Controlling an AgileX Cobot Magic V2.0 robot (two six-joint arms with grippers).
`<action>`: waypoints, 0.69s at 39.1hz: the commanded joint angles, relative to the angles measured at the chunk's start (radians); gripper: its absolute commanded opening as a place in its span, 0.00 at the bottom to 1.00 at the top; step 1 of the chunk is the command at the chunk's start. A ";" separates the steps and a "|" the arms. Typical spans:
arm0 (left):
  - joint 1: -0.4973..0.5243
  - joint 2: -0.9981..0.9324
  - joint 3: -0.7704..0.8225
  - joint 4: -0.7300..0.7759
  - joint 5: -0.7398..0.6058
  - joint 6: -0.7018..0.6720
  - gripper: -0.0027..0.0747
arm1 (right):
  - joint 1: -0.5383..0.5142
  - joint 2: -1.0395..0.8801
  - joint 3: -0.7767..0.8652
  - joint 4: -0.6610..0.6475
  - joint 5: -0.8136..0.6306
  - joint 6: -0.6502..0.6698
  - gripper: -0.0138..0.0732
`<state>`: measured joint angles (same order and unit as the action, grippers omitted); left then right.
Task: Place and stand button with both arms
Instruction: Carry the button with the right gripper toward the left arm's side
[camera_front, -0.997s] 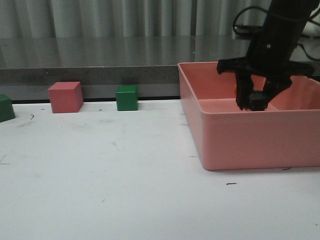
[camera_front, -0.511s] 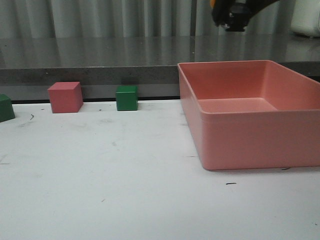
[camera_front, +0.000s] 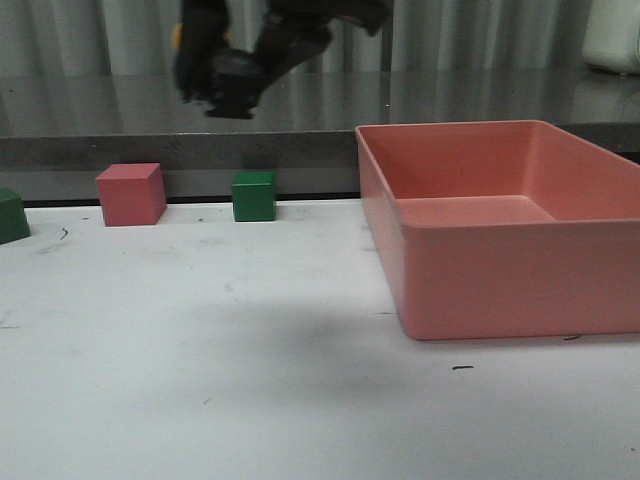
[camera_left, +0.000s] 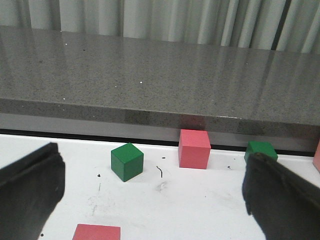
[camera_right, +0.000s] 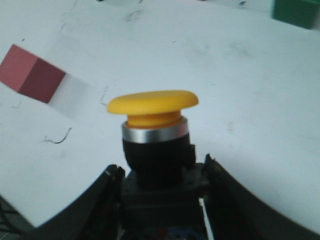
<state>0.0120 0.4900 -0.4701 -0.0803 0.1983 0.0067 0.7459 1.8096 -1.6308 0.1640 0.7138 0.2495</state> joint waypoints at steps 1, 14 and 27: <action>0.002 0.007 -0.036 -0.002 -0.083 -0.001 0.93 | 0.053 0.028 -0.136 0.011 -0.002 -0.002 0.55; 0.002 0.007 -0.036 -0.002 -0.083 -0.001 0.93 | 0.038 0.293 -0.461 -0.043 0.235 0.131 0.55; 0.002 0.007 -0.036 -0.002 -0.075 -0.001 0.93 | 0.002 0.419 -0.480 -0.057 0.220 0.283 0.55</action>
<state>0.0120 0.4900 -0.4701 -0.0803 0.1968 0.0067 0.7530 2.2743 -2.0741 0.1127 0.9768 0.4964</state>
